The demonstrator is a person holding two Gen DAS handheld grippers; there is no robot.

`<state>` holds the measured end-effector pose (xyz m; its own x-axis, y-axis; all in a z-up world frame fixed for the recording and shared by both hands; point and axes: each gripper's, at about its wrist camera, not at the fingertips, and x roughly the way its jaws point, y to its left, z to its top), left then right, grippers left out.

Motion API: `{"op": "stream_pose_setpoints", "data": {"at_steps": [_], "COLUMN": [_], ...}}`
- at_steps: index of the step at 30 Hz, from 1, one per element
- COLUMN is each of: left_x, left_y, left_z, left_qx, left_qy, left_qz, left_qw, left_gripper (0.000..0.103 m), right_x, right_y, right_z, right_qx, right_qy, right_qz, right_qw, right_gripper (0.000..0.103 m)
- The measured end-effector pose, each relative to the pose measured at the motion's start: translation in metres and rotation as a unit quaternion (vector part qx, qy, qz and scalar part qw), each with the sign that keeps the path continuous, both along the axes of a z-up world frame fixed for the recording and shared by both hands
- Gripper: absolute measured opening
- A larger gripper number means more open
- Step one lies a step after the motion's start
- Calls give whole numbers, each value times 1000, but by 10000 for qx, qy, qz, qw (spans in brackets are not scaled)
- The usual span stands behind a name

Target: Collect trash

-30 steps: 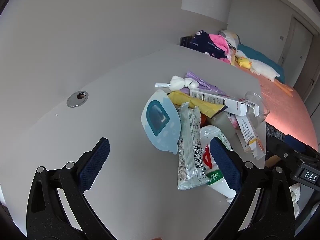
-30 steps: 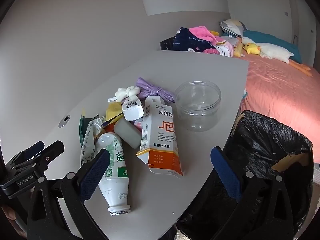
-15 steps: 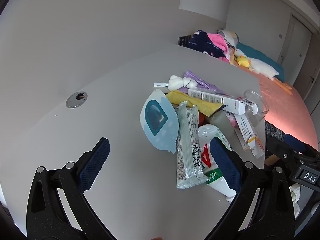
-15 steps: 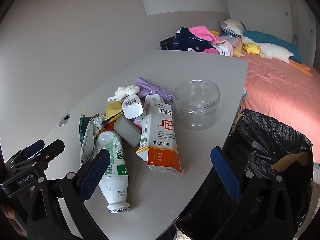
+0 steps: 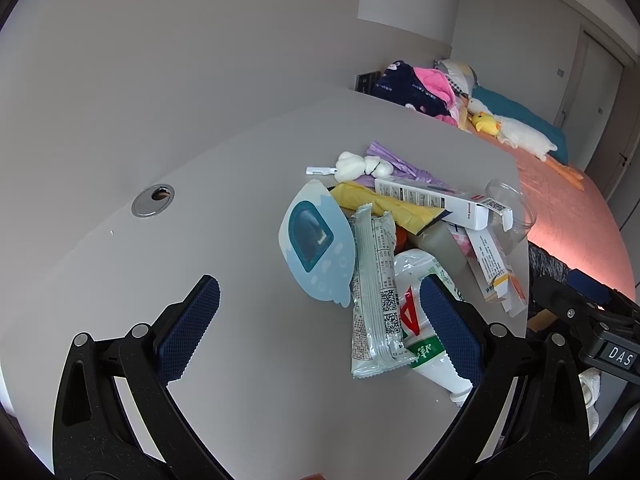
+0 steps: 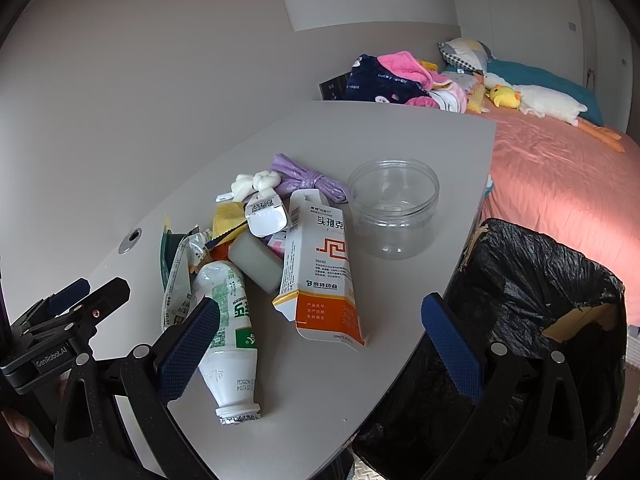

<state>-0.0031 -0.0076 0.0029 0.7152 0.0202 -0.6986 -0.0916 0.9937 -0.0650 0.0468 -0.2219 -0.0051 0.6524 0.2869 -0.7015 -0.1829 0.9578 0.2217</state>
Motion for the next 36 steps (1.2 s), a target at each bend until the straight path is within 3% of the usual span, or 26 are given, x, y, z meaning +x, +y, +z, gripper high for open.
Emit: {"op": "stream_pose_setpoints", "data": {"at_steps": [36], "left_x": [0], "left_y": [-2], "left_z": [-1], "left_qx": [-12], "left_qy": [55], "left_qz": [-84], "left_qw": [9999], "left_gripper": [97], "right_x": [-2], "right_y": [-1], "right_z": [3], "right_qx": [1], "right_qy": [13], "right_qz": [6], "right_qw": [10000], "right_gripper": [100]}}
